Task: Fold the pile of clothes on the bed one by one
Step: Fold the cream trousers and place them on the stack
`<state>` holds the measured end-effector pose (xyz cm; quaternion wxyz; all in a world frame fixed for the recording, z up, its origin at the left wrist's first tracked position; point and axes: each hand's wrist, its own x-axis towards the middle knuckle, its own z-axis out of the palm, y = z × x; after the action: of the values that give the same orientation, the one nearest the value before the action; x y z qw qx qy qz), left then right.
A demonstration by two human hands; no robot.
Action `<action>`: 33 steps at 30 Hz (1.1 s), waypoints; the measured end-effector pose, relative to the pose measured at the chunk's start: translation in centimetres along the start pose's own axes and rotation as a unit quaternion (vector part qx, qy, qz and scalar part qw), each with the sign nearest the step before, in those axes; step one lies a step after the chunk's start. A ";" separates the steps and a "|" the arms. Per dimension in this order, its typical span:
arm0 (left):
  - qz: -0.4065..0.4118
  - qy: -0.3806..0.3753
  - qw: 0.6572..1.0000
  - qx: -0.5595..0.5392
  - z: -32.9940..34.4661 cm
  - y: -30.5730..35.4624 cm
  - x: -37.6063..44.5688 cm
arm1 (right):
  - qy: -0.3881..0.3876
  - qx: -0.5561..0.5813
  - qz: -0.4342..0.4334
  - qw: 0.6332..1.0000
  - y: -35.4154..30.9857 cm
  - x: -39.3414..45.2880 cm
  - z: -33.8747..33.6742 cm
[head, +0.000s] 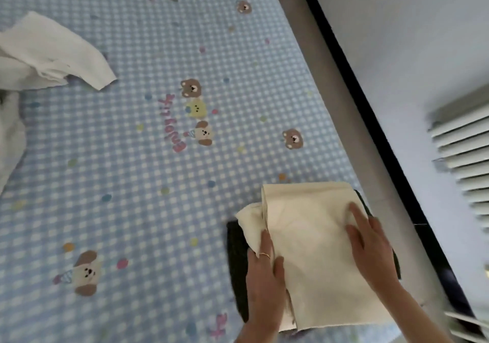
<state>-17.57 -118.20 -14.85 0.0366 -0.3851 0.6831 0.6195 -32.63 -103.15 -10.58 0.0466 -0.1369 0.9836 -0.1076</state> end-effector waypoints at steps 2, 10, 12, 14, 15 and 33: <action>-0.010 -0.030 0.999 0.034 3.0 -0.5 1.0 | -0.019 -0.004 0.007 1.000 3.4 1.4 1.0; -0.032 -0.080 0.965 0.249 6.3 -5.6 3.9 | -0.086 -0.054 0.054 0.993 7.2 2.3 9.3; -0.043 -0.081 0.961 0.259 6.6 -5.6 4.5 | -0.087 -0.057 0.052 0.993 7.7 2.5 10.2; -0.045 -0.087 0.966 0.241 6.5 -5.1 4.4 | -0.087 -0.062 0.053 0.993 7.6 2.8 10.1; -0.041 -0.090 0.967 0.234 6.2 -4.9 4.1 | -0.082 -0.067 0.053 0.993 7.4 2.8 9.8; -0.134 0.155 0.951 0.230 -28.0 -16.2 -6.8 | -0.265 0.037 -0.305 0.914 -24.2 -14.1 19.2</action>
<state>8.48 -138.38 -18.09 0.1006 -0.5449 0.7467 0.3679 -10.55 -125.73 -22.94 0.2759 -0.4523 0.8407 -0.1123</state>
